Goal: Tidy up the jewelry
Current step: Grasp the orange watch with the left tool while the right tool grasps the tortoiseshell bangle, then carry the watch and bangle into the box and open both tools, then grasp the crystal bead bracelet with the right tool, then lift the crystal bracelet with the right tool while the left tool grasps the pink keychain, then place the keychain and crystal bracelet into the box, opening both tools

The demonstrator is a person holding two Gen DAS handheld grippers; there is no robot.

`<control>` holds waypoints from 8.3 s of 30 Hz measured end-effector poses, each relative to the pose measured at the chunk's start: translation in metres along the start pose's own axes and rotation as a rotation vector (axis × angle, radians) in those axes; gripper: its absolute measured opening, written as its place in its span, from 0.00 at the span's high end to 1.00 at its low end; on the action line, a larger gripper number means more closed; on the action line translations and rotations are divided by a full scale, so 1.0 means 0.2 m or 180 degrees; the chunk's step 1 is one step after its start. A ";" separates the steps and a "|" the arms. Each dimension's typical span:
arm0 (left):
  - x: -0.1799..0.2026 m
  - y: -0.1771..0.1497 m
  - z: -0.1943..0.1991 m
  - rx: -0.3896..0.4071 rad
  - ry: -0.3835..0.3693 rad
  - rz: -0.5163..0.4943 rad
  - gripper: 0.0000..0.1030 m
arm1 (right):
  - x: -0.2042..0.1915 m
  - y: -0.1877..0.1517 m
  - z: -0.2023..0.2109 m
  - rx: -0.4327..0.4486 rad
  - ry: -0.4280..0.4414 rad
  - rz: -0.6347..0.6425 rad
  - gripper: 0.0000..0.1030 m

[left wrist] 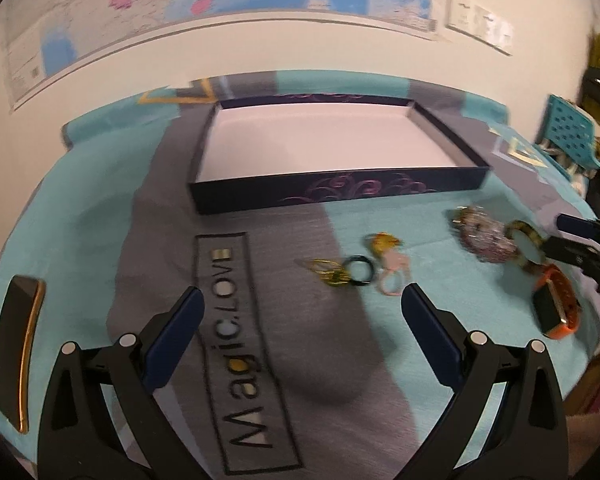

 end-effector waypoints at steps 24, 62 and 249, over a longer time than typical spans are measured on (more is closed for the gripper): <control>0.82 -0.08 -0.13 -0.0517 -0.0952 -0.1181 0.23 | 0.09 -0.02 -0.02 0.0004 0.0141 -0.0110 0.24; 0.43 -0.08 -0.09 -0.0560 -0.0773 -0.0902 0.93 | -0.01 0.08 -0.06 -0.0177 0.0065 0.0487 0.94; 0.02 0.60 -0.19 0.0039 -0.0486 -0.0301 0.83 | -0.32 0.85 -0.04 0.0342 0.0952 0.0481 0.92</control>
Point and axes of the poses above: each gripper's, at about its wrist camera, not at the fingertips, and z roughly against the way its jaws point, x to its right, y to its top, the point moved 8 cm from there along -z, roughly the way its jaws point, and after that the axes turned 14 degrees about -x, right-handed, at the moved point
